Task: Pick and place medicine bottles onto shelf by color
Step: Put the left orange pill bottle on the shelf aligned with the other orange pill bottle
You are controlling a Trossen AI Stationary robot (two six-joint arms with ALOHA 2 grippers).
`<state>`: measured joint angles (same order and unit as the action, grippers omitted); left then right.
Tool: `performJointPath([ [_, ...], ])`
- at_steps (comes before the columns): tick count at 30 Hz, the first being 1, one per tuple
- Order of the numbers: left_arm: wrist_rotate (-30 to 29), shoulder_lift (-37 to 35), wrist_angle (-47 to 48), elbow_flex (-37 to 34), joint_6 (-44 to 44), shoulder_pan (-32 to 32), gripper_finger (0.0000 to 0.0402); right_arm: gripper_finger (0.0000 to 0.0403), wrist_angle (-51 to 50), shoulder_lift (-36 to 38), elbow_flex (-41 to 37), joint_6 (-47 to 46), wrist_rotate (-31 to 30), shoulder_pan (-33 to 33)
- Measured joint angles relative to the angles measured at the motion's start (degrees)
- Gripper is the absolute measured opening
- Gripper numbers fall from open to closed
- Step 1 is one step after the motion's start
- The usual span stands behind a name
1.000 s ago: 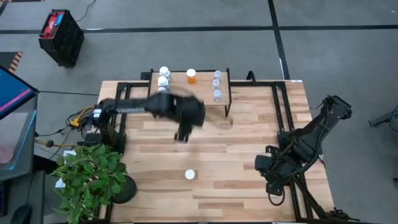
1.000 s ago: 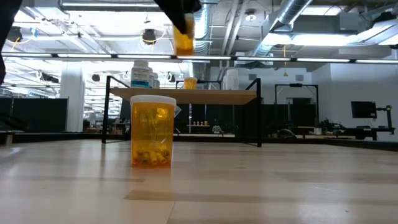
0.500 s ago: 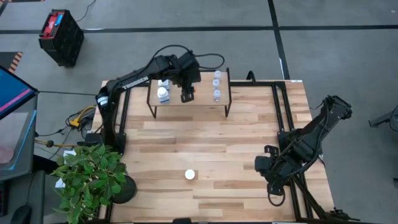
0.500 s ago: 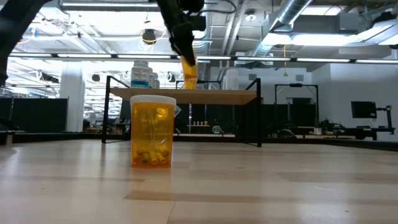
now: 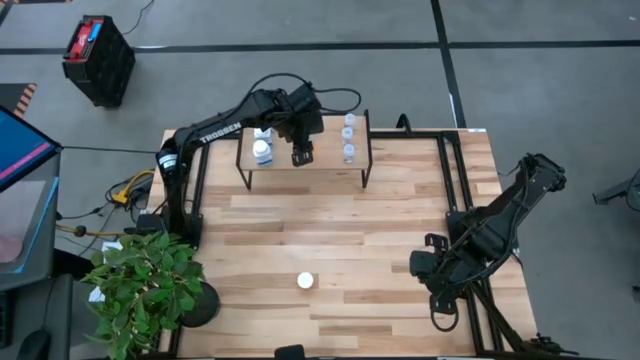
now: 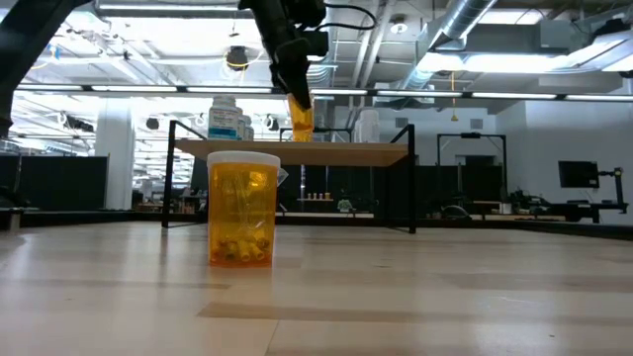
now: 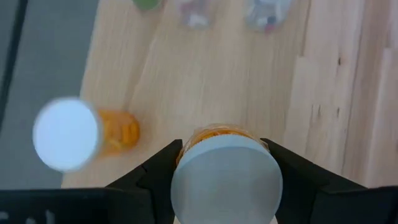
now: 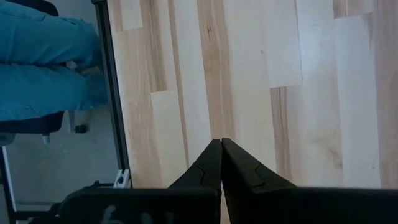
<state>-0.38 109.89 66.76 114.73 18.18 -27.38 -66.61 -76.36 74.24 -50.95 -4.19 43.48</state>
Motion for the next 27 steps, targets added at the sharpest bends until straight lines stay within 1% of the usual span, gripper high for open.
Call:
performJointPath([
  [5, -0.06, 1.14, 0.14, -0.45, 0.71, -0.02, 0.018, 0.0026, 0.01, 0.02, 0.0, -0.07, 0.02, 0.0],
  [8, 0.06, 1.26, -2.5, -0.24, 0.73, 0.07, 0.018, 0.0026, 0.05, 0.0, 0.0, -0.16, 0.04, 0.0],
  [13, -0.04, 2.01, -0.49, -0.42, 0.6, 0.01, 0.0181, 0.0026, 0.03, 0.0, 0.0, -0.16, 0.2, 0.01],
  [20, -1.17, 2.78, -0.64, -0.48, 0.67, -0.06, 0.0182, 0.0026, 0.31, 0.0, 0.0, -0.16, 0.3, 0.01],
  [23, -1.92, 2.82, -0.7, -0.5, 0.8, -0.06, 0.019, 0.0026, 0.46, 0.0, 0.0, -0.16, 0.31, 0.02],
  [27, -2.17, 2.82, -0.7, -0.5, 0.76, -0.07, 0.0213, 0.0026, 0.66, 0.0, 0.0, -0.14, 0.31, 0.01],
])
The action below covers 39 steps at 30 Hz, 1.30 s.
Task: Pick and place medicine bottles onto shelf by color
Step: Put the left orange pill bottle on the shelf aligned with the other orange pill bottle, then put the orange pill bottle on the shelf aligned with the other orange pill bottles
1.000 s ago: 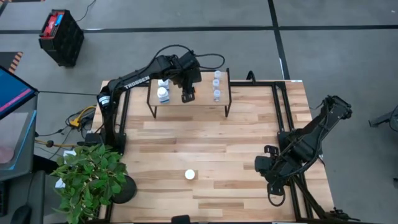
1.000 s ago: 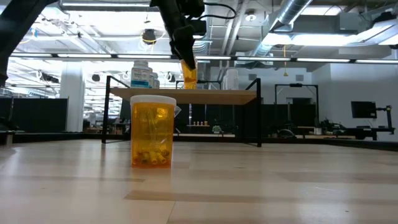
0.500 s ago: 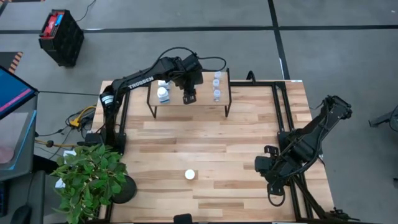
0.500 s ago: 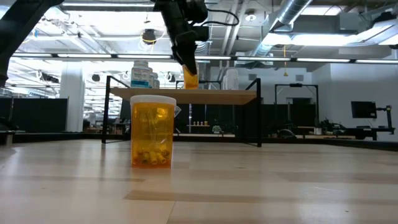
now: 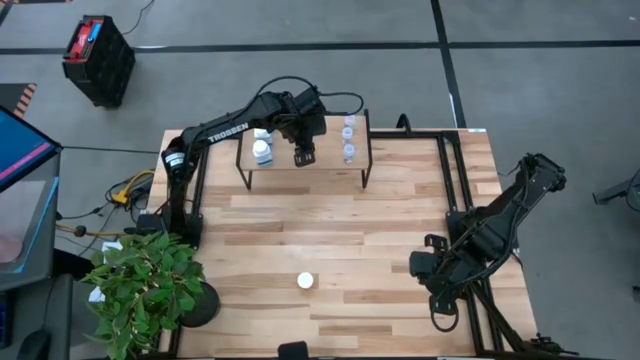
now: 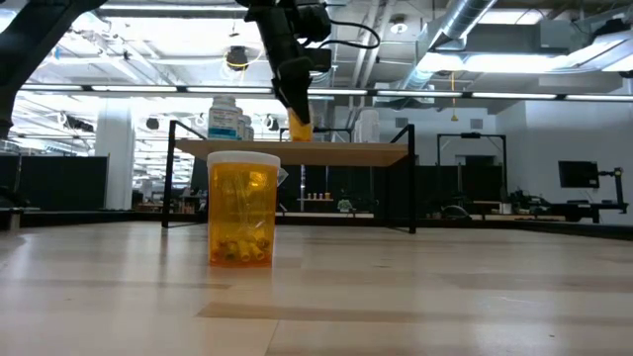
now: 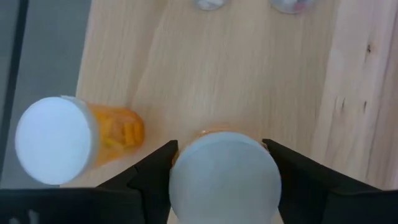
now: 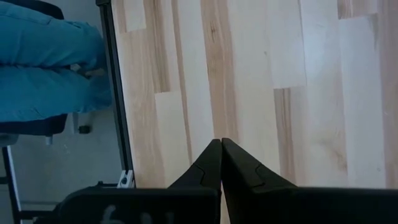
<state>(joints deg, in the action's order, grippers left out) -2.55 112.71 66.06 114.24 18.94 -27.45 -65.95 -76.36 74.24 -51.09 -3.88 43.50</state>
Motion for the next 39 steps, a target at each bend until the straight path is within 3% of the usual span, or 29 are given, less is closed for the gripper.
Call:
performJointPath([
  [8, -1.98, -0.02, -0.41, 0.0, 0.78, 0.01, 0.0264, 0.0026, 0.46, 0.0, 0.0, 0.02, 0.0, 0.0],
  [15, -3.02, -0.02, -3.08, 0.18, 2.47, 0.78, 0.0277, 0.0026, 0.46, 0.0, 0.0, 0.13, 0.0, 0.01],
  [23, -2.89, -0.02, 0.24, 9.48, 2.97, 3.2, 0.0277, 0.0026, 0.52, 0.0, 0.0, 0.11, 0.0, 0.0],
  [30, 8.83, -0.17, 15.69, 20.54, -5.42, 11.47, 0.0277, 0.0026, 1.13, 0.0, 0.0, 0.09, 0.0, -0.01],
  [35, 12.7, -0.09, 23.69, 20.44, -9.06, 20.1, 0.0277, 0.0026, 2.75, 0.0, 0.0, -0.02, 0.0, -0.01],
  [39, 12.72, -0.29, 24.0, 17.33, -9.19, 27.65, 0.0277, 0.0026, 3.97, -0.58, 0.0, -0.02, 0.0, 0.02],
])
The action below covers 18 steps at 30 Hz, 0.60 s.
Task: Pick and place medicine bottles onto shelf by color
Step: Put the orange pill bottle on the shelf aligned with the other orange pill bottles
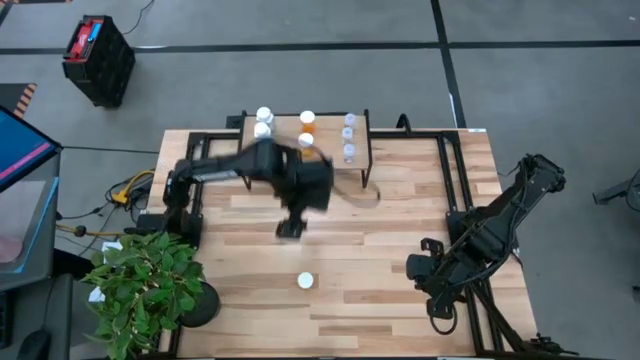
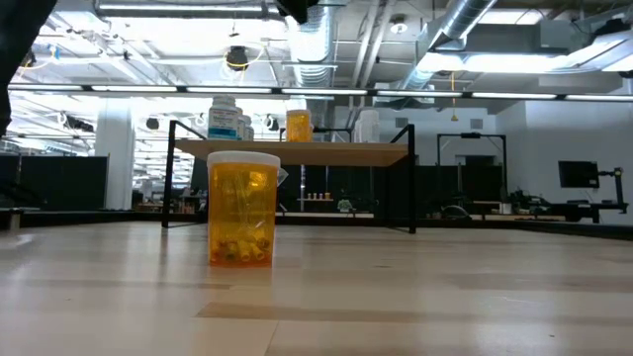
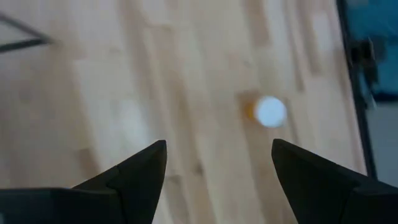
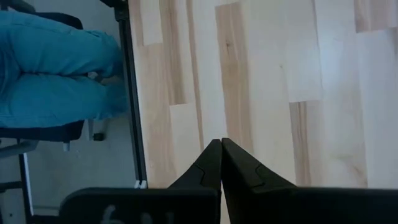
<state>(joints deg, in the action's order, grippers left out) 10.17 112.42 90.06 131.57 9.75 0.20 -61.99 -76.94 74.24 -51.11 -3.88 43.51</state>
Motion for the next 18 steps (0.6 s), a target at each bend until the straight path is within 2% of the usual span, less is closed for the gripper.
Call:
performJointPath([
  [8, 1.88, -2.06, -0.17, -7.8, -1.51, 10.59, 0.0277, 0.0026, 1.37, -2.05, 0.07, 0.02, 0.02, 0.71],
  [11, 0.3, -5.47, -0.37, -13.5, -4.42, 12.43, 0.0277, 0.0026, 0.14, -2.19, -0.04, 0.05, 0.78, 2.51],
  [14, -2.14, -9.29, -5.24, -21.56, -6.63, 13.78, 0.0277, 0.0026, -0.66, -2.09, 0.04, 2.02, 0.62, 5.07],
  [16, -2.45, -11.95, -9.91, -27.45, -7.01, 14.44, 0.0277, 0.0026, -2.28, -1.68, 0.0, 3.98, -2.71, 7.72],
  [18, -2.45, -14.53, -14.12, -32.42, -7.35, 14.56, 0.0277, 0.0026, -3.48, -0.37, 0.0, 4.72, -10.46, 10.5],
])
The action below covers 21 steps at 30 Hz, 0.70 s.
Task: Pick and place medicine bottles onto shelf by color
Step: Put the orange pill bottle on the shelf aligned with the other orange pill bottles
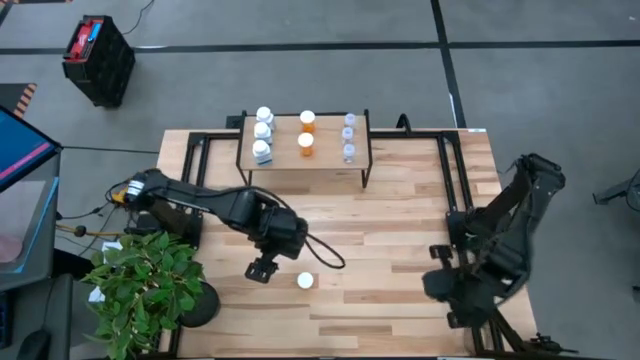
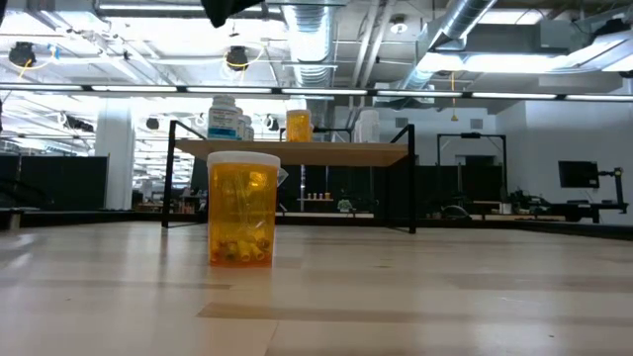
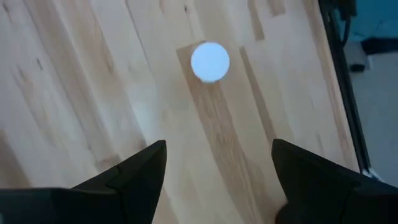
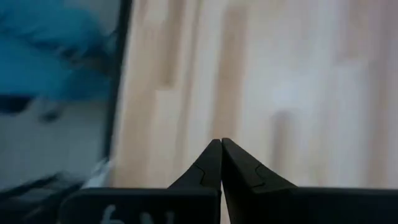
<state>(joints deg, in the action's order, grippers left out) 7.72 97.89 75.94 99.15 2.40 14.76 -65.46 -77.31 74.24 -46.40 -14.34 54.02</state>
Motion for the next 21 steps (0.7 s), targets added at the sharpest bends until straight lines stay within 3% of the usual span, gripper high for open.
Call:
performJointPath([
  [6, -0.81, -6.3, -5.96, -8.46, -2.85, -0.26, 0.0277, 0.0019, 2.34, 5.22, -3.2, 6.51, -31.94, 5.34],
  [10, -1.99, -9.28, -7.86, -9.61, -4.8, -0.18, 0.0277, 0.0005, 11.86, 11.14, -13.0, 9.14, -43.86, 0.38],
  [12, -2.73, -10.43, -8.7, -9.61, -5.15, -0.18, 0.0277, 0.0006, 19.69, 13.64, -20.19, 8.09, -46.12, -5.03],
  [14, -3.27, -11.33, -9.28, -9.61, -5.23, -0.19, 0.0277, 0.0007, 30.95, 15.02, -27.52, 7.13, -45.65, -11.32],
  [16, -4.03, -11.96, -10.38, -9.61, -5.18, -0.24, 0.0277, 0.0007, 44.66, 15.66, -32.91, 11.05, -40.06, -18.5],
  [18, -4.13, -12.2, -10.57, -9.61, -4.98, -0.24, 0.0277, 0.0005, 57.33, 15.61, -36.29, 22.44, -27.11, -25.68],
  [21, -4.41, -12.22, -11.2, -9.61, -4.77, -0.37, 0.0277, 0.0004, 67.42, 16.58, -38.28, 41.28, 1.04, -35.51],
])
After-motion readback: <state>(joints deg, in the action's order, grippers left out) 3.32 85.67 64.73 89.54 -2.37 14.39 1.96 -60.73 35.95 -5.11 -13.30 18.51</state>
